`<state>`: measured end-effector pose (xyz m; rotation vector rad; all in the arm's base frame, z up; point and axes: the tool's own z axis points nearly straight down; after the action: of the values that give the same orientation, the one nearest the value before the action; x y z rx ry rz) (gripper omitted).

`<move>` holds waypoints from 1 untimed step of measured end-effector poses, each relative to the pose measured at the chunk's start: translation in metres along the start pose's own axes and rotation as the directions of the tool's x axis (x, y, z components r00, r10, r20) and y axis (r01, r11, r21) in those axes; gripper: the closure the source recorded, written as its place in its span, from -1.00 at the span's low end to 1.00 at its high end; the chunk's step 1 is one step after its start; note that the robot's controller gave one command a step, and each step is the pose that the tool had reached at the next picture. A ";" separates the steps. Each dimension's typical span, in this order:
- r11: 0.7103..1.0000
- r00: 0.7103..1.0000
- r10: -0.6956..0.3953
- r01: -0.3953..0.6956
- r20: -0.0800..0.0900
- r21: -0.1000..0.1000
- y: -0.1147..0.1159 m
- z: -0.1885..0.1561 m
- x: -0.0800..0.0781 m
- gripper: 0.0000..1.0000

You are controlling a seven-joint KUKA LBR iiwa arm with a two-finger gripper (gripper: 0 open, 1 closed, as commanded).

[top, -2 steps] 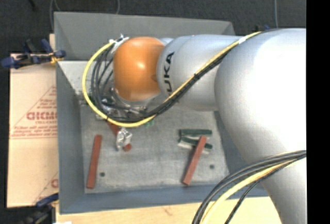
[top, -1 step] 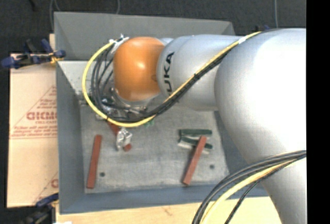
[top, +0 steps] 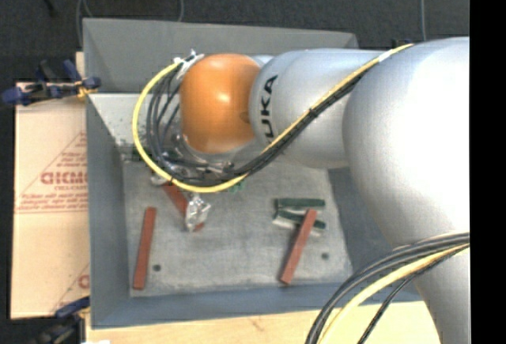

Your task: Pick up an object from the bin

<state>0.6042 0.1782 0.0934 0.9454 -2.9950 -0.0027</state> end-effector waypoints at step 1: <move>0.986 0.986 -0.165 0.165 0.016 0.011 -0.052 0.004 -0.020 -1.00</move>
Offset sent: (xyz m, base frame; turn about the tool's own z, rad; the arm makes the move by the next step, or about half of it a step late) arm 0.0508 -0.0465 -0.0232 -0.1246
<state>0.6501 0.1475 0.0897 1.1975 -2.9242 0.0042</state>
